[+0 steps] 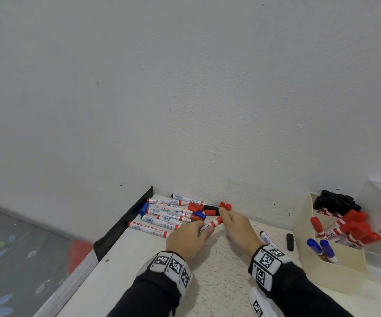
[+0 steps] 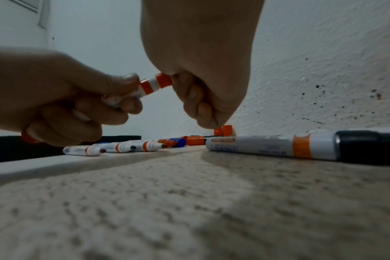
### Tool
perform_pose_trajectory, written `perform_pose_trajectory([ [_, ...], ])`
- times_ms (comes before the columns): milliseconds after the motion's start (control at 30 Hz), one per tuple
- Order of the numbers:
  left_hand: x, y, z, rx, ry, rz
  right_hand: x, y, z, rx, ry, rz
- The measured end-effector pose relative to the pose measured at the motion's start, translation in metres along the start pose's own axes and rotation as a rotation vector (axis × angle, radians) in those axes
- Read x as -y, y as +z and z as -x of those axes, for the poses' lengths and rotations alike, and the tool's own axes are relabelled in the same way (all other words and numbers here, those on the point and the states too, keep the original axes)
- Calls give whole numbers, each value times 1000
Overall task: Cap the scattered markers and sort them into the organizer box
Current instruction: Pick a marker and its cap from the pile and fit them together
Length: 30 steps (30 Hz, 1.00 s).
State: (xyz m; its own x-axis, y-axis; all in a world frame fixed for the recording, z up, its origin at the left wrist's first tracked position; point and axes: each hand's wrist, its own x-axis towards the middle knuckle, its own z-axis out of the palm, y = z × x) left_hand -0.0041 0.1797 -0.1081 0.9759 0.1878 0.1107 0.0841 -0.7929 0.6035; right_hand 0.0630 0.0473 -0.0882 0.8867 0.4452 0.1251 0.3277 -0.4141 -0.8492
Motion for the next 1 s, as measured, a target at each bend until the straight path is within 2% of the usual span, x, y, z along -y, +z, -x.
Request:
perform_pose_trajectory([
  [133, -7, -5, 4, 127, -3, 329, 9, 5, 3, -19, -16, -130],
  [233, -10, -9, 8, 208, -76, 547, 12, 8, 5, -17, -88, -179],
  [433, -2, -18, 9, 180, -111, 562, 3, 15, 2, 27, -132, -97],
  [533, 4, -22, 10, 73, -108, 417, -2, 16, 3, 73, -136, -7],
  [633, 9, -24, 9, -183, -216, 417, -3, 15, 3, 53, -97, -40],
  [700, 13, -27, 6, -358, -296, 251, -3, 15, 3, 9, -60, -97],
  [733, 15, -28, 6, -392, -327, 132, -3, 15, 3, -8, -50, -119],
  [800, 19, -31, 8, -381, -387, -78, -3, 14, 2, -30, -38, -126],
  [867, 25, -30, 11, -297, -443, -228, -4, 10, 1, -52, -30, -113],
  [1000, 35, -26, 14, -97, -558, -353, -4, -2, 5, -142, -47, -152],
])
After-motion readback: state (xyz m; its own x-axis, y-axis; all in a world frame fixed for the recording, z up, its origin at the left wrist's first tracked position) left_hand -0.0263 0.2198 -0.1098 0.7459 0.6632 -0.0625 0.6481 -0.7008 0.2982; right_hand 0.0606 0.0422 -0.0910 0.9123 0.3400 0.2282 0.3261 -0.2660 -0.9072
